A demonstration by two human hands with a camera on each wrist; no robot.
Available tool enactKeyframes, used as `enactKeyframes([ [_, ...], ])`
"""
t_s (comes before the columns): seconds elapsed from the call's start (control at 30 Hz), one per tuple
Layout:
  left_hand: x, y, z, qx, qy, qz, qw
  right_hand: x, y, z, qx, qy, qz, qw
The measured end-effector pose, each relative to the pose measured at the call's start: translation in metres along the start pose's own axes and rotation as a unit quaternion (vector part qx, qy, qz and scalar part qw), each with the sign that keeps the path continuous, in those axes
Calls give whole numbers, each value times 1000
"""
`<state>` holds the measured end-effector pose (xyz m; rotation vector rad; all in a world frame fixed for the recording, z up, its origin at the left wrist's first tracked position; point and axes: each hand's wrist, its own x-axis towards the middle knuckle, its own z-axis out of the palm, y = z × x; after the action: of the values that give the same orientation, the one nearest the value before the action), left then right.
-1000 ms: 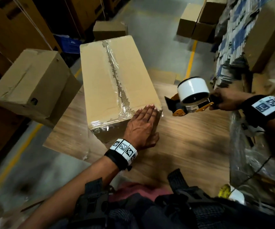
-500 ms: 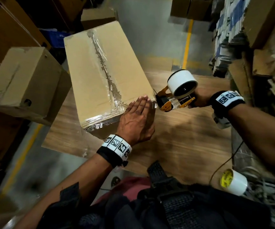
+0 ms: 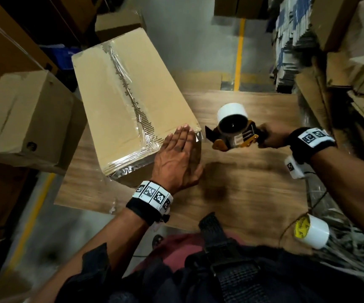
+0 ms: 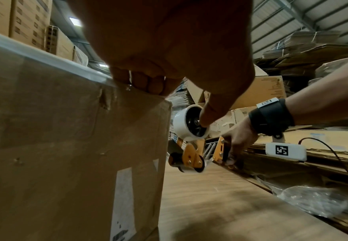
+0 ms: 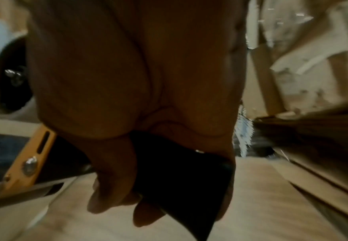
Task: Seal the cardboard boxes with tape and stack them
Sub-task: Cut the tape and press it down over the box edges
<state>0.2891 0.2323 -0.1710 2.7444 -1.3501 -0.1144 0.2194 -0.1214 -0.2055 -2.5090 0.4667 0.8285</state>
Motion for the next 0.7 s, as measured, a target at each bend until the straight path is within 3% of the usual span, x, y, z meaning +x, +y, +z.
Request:
enactKeyframes([
  [0.07, 0, 0, -2, -5, -7, 3, 1000, -14, -1, 6, 151, 0, 22, 988],
  [0.13, 3, -4, -7, -11, -13, 11, 1000, -30, -6, 15, 285, -20, 57, 957],
  [0.27, 9, -5, -21, -36, -34, 6, 999, -40, -7, 48, 419, -22, 74, 904],
  [0.37, 11, -6, -33, -55, -23, -9, 998, -32, -3, 71, 443, 10, 97, 891],
  [0.7, 21, -16, -52, -57, -65, -24, 996, -22, 4, 114, 364, -41, 140, 920],
])
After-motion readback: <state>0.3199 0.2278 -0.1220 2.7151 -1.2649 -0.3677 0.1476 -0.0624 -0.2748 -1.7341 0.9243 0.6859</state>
